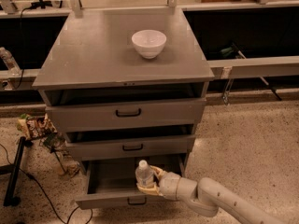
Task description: Place blue plastic bottle into bottom drawer
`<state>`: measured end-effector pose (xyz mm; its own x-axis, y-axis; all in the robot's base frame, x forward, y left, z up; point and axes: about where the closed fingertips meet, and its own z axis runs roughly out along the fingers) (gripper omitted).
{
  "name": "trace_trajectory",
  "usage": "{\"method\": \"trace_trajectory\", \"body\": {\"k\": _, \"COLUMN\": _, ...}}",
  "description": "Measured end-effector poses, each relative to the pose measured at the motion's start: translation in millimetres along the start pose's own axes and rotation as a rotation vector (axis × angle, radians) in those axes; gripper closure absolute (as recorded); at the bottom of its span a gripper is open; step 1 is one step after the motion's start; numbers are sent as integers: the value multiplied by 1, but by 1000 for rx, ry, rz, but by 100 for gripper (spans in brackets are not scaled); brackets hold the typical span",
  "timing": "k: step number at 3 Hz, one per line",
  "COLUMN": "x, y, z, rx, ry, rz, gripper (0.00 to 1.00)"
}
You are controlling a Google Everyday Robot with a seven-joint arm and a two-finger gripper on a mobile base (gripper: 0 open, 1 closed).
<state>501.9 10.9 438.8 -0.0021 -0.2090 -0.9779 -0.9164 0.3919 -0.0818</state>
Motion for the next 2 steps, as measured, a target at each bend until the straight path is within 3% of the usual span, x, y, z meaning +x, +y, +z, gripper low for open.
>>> {"method": "trace_trajectory", "body": {"k": 2, "x": 70, "y": 13, "z": 12, "rx": -5, "ry": 15, "rz": -9, "gripper": 100}}
